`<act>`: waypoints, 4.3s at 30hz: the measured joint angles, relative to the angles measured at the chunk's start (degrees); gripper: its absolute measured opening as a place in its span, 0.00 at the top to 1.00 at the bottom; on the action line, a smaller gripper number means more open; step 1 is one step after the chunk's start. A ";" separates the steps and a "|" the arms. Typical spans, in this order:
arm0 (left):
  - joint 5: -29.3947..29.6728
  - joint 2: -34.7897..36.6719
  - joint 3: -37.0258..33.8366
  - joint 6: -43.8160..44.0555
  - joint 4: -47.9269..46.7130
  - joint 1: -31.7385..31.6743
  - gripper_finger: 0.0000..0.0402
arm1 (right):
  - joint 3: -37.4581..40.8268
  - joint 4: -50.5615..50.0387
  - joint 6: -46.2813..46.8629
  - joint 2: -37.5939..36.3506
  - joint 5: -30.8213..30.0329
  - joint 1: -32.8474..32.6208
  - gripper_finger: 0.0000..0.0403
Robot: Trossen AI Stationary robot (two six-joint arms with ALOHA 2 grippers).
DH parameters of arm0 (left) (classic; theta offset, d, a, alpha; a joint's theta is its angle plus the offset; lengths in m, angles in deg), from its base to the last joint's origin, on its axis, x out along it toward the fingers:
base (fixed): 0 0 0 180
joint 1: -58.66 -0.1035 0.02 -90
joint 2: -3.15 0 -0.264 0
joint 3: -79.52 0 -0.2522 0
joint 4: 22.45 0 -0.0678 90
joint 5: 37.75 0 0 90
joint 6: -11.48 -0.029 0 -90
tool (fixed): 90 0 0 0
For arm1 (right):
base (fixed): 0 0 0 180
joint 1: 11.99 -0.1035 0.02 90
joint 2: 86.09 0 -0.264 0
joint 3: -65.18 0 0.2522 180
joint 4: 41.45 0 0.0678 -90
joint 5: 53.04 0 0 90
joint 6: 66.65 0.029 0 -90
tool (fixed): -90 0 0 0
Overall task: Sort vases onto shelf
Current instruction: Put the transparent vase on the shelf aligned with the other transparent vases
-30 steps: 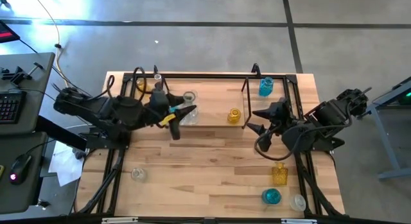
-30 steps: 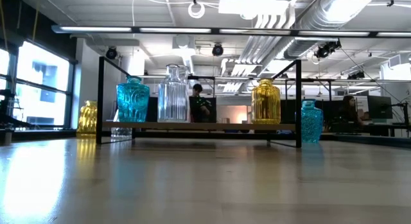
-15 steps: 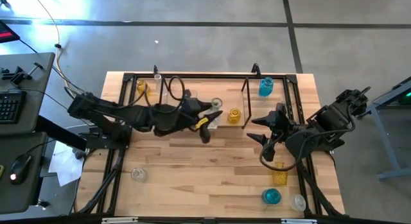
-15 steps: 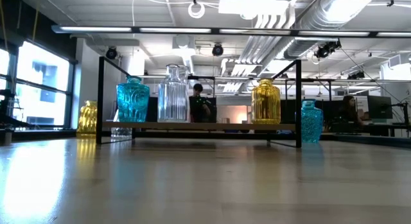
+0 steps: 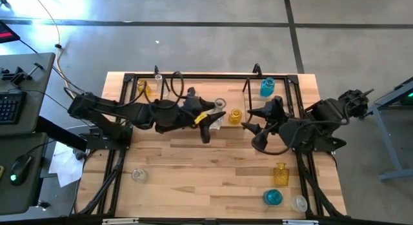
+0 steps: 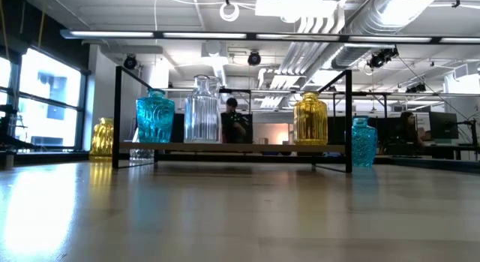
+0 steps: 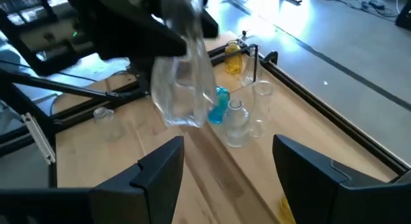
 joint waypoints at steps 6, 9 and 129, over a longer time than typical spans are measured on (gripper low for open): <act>-2.67 -1.69 -0.02 -0.37 -1.63 -0.56 0.71 | 0.00 6.57 -4.70 0.00 2.67 2.03 0.45; -3.04 -1.74 -0.02 -0.42 -1.56 -0.56 0.71 | 0.00 9.24 -6.98 0.02 4.78 3.21 0.45; -18.43 -1.78 -0.09 1.01 6.72 -1.24 0.73 | -0.09 28.83 -24.04 6.21 26.62 13.94 0.72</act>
